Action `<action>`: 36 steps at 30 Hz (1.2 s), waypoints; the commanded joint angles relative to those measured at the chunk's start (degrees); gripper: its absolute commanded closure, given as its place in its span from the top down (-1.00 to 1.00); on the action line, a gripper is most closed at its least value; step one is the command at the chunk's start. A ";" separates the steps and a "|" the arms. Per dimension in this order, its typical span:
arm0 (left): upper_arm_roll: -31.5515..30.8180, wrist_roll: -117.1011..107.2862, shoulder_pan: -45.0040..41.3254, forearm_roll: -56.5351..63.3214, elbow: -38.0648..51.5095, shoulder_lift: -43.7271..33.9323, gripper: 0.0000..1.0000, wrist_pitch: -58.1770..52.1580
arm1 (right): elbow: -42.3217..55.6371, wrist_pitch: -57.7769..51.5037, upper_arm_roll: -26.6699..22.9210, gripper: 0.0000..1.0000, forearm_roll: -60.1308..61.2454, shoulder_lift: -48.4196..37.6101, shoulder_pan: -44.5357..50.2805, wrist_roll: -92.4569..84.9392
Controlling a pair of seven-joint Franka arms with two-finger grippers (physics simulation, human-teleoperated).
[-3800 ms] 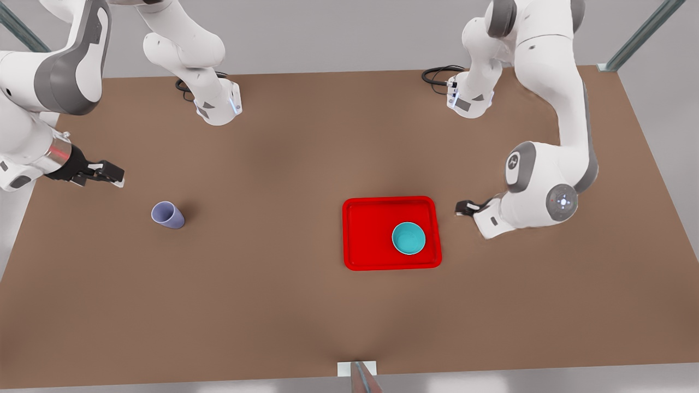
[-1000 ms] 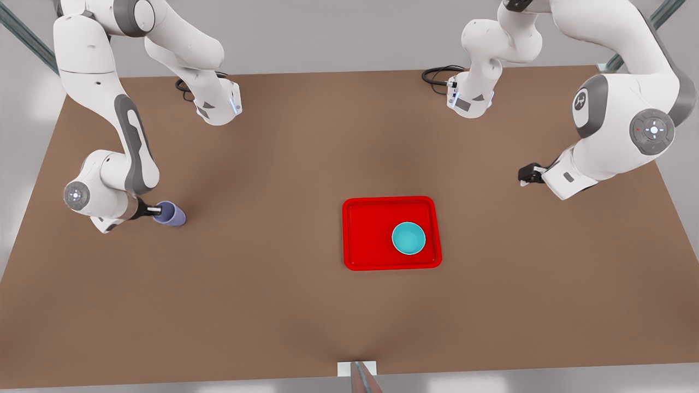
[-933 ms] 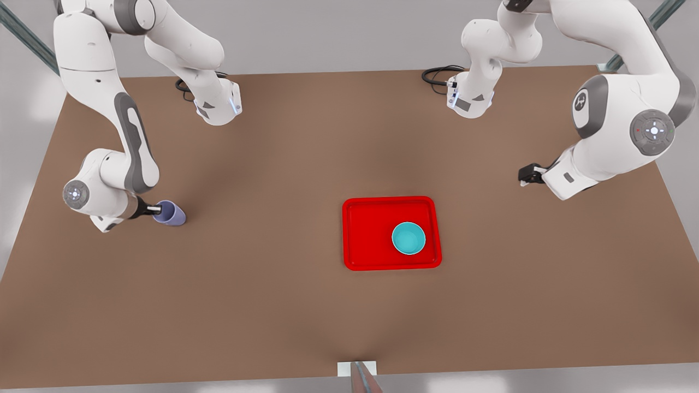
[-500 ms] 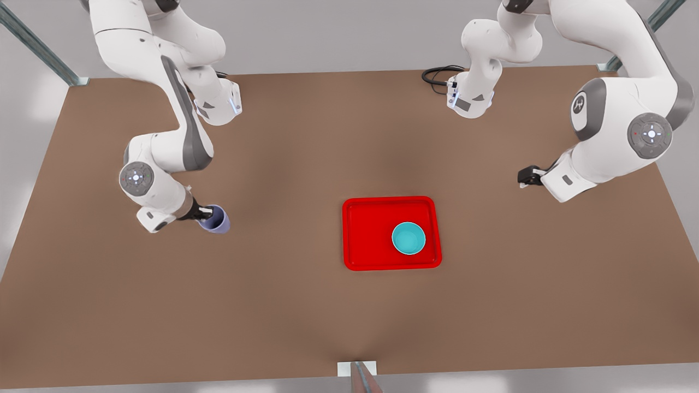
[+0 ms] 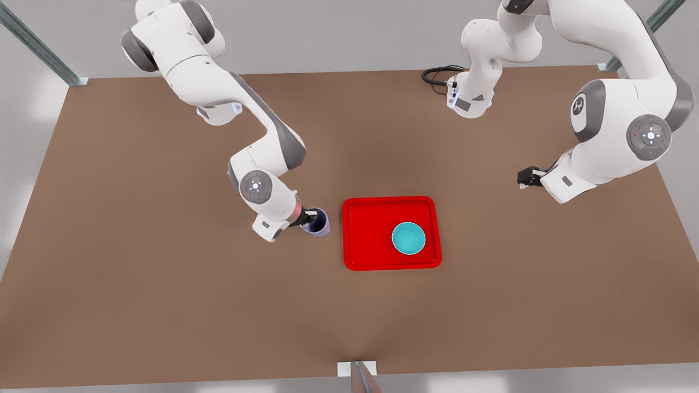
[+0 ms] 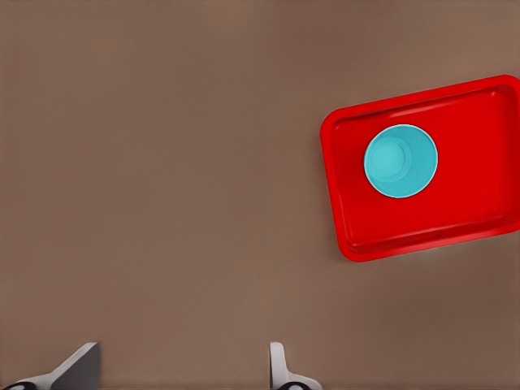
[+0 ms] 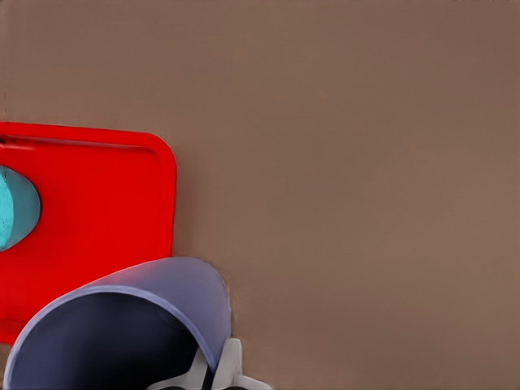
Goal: Place the bowl on the tray with the left arm and the cup on the tray with the right arm
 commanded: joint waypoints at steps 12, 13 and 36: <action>0.01 0.09 0.36 0.00 0.00 0.51 1.00 0.09 | 19.97 0.28 -0.09 -0.57 -3.77 16.88 7.08 4.70; 0.01 0.09 0.36 0.00 0.00 0.69 1.00 0.00 | 20.67 0.29 0.00 -0.57 -3.77 17.85 7.17 4.70; 0.01 0.09 0.36 0.00 0.00 1.22 1.00 0.09 | 17.77 8.81 -0.35 1.00 -5.35 21.28 11.92 2.68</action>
